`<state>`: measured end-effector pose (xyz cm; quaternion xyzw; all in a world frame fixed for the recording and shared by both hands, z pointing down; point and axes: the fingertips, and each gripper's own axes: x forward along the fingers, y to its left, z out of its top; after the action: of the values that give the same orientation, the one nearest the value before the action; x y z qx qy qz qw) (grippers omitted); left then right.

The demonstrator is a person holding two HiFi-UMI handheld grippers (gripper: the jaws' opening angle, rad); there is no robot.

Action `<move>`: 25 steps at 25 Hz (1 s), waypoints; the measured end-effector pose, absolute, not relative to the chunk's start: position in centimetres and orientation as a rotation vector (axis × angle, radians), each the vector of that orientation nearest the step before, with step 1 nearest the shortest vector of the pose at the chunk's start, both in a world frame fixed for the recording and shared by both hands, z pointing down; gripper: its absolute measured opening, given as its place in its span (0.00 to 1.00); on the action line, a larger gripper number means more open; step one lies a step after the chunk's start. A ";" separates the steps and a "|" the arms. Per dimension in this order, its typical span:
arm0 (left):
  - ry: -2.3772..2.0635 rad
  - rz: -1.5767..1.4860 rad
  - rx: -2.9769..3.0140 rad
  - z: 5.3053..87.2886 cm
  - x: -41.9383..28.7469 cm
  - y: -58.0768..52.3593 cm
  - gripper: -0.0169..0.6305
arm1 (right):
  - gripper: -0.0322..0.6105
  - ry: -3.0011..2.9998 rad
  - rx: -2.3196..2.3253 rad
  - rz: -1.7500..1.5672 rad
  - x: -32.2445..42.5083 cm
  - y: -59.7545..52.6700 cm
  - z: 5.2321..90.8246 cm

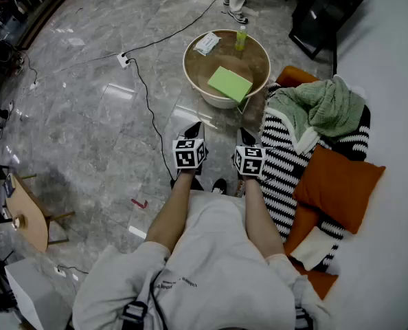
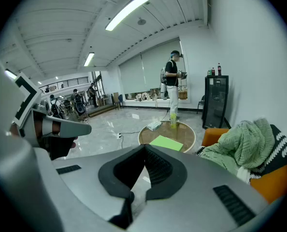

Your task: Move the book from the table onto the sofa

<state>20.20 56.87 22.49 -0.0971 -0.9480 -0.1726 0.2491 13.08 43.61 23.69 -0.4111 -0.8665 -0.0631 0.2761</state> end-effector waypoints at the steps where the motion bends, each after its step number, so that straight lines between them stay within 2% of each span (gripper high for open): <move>1: -2.582 -0.469 -0.265 22.6 20.2 56.8 0.04 | 0.06 -2.330 -1.102 -0.170 13.0 43.6 23.8; 15: -2.507 -0.424 -0.231 25.4 20.1 57.9 0.04 | 0.06 -2.298 -0.977 -0.058 12.4 44.2 26.7; 25: -2.444 -0.523 -0.284 27.7 18.2 62.8 0.04 | 0.06 -2.219 -0.958 -0.101 11.7 46.6 29.4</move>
<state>18.15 62.84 27.69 -0.1074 -0.9244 -0.1979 0.3079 11.75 46.63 29.42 -0.3706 -0.8580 -0.0392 0.3536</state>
